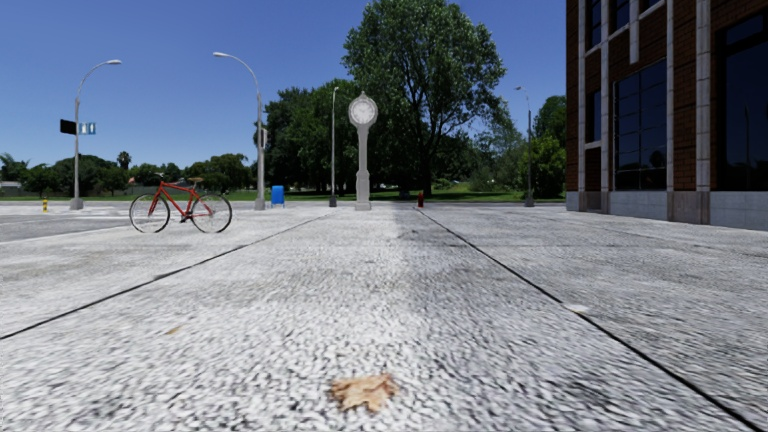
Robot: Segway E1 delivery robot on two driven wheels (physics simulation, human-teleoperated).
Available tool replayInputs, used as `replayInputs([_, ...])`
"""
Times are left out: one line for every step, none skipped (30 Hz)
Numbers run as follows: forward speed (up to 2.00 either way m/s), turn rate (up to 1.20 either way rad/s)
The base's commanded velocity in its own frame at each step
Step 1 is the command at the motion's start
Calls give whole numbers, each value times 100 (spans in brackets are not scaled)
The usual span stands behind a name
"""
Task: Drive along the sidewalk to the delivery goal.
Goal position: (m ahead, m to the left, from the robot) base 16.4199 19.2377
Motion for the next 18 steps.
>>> replayInputs([200, 0])
replayInputs([200, 0])
replayInputs([200, 0])
replayInputs([200, 0])
replayInputs([200, 0])
replayInputs([200, 0])
replayInputs([200, 0])
replayInputs([200, 0])
replayInputs([200, 0])
replayInputs([200, 0])
replayInputs([200, 0])
replayInputs([200, 0])
replayInputs([200, 0])
replayInputs([200, 0])
replayInputs([200, 0])
replayInputs([200, 0])
replayInputs([200, 0])
replayInputs([200, 0])
